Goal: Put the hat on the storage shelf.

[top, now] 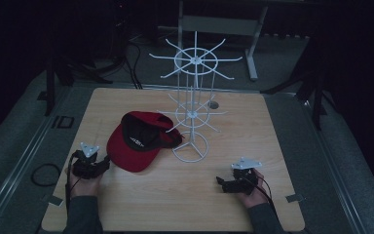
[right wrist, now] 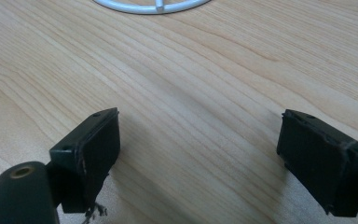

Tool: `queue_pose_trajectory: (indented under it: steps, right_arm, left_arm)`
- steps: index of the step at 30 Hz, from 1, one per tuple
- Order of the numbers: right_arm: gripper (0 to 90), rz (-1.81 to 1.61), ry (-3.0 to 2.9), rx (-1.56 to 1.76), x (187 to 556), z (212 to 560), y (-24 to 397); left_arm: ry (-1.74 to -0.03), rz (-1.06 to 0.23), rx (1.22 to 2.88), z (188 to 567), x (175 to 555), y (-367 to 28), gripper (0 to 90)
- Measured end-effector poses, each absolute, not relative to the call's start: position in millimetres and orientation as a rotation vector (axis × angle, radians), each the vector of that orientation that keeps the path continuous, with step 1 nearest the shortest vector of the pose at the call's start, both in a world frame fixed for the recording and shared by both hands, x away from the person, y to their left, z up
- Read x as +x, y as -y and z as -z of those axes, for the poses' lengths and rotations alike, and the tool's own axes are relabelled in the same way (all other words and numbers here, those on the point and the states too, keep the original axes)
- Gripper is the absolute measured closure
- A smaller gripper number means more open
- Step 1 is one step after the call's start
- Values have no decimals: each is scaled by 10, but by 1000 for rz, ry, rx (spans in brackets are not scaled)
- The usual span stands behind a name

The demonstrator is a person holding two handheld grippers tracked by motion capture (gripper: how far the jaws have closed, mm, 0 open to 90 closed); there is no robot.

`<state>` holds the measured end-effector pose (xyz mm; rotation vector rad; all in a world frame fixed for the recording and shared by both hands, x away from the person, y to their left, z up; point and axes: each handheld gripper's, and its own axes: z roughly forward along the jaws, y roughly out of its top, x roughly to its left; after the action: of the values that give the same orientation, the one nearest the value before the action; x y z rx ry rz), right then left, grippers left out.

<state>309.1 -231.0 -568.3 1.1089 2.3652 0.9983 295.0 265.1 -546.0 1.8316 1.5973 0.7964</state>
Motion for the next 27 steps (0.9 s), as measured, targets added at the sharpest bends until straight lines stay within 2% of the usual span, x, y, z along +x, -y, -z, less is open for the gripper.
queue_pose_trajectory:
  steps: [5, 8, 12, 16, 22, 27]
  right_arm:
    - [131, -999, -2366, 1109, 3091, 5683, 2309]
    - [131, -999, -2366, 1108, 3091, 5683, 2310]
    - [131, -998, -2365, 1108, 3091, 5683, 2310]
    - [131, -998, -2365, 1108, 3091, 5683, 2310]
    - [131, -998, -2365, 1110, 3090, 5682, 2309]
    - [131, -998, -2366, 1111, 3090, 5682, 2309]
  left_arm:
    - [-1582, -804, 1809, 5396, 2934, -2667, 523]
    - [-1558, -767, 1803, 5344, 2936, -2690, 564]
    - [-1533, -742, 1807, 5269, 2988, -2710, 576]
    - [-1513, -775, 1815, 5172, 3088, -2709, 666]
    - [-1508, -797, 1873, 5093, 3305, -2712, 889]
    - [-1498, -796, 1917, 5088, 3412, -2669, 900]
